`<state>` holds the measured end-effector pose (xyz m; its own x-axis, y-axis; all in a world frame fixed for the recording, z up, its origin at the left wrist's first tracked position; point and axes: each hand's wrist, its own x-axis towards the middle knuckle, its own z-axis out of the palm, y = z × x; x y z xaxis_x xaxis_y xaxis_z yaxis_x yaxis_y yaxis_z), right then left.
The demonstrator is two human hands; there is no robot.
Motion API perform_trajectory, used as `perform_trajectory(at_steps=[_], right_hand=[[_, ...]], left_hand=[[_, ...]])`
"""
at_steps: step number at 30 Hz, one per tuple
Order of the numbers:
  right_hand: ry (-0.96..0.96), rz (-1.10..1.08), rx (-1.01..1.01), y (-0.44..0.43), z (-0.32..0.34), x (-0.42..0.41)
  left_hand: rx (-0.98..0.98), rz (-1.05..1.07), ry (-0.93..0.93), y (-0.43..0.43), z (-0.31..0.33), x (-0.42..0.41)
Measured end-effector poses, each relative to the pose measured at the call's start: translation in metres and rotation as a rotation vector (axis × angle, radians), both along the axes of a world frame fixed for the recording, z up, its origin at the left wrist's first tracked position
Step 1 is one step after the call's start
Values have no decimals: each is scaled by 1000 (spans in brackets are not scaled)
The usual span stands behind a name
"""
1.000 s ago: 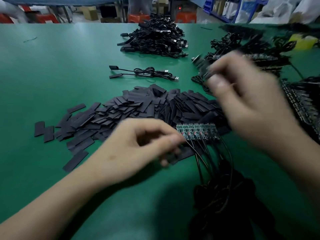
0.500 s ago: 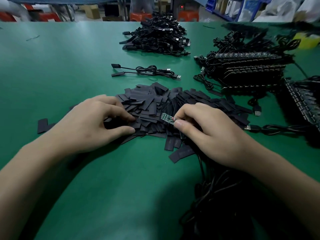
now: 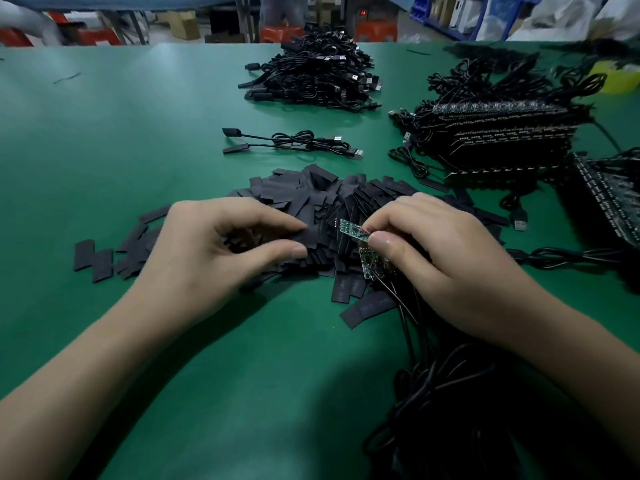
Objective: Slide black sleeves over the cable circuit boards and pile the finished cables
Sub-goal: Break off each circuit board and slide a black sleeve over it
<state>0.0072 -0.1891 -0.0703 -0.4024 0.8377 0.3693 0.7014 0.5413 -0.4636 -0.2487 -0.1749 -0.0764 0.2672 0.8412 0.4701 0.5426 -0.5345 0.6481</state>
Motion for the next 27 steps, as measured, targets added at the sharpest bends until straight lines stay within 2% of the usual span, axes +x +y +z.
perform_trajectory(at_steps=[5, 14, 27], right_hand=[[-129, -5, 95, 2, -3, 5], [-192, 9, 119, 3, -5, 4], [-301, -18, 272, 4, -9, 2]], left_hand=[[61, -19, 28, -1, -5, 8], [53, -24, -21, -3, -6, 11], [118, -84, 74, -4, -7, 12]])
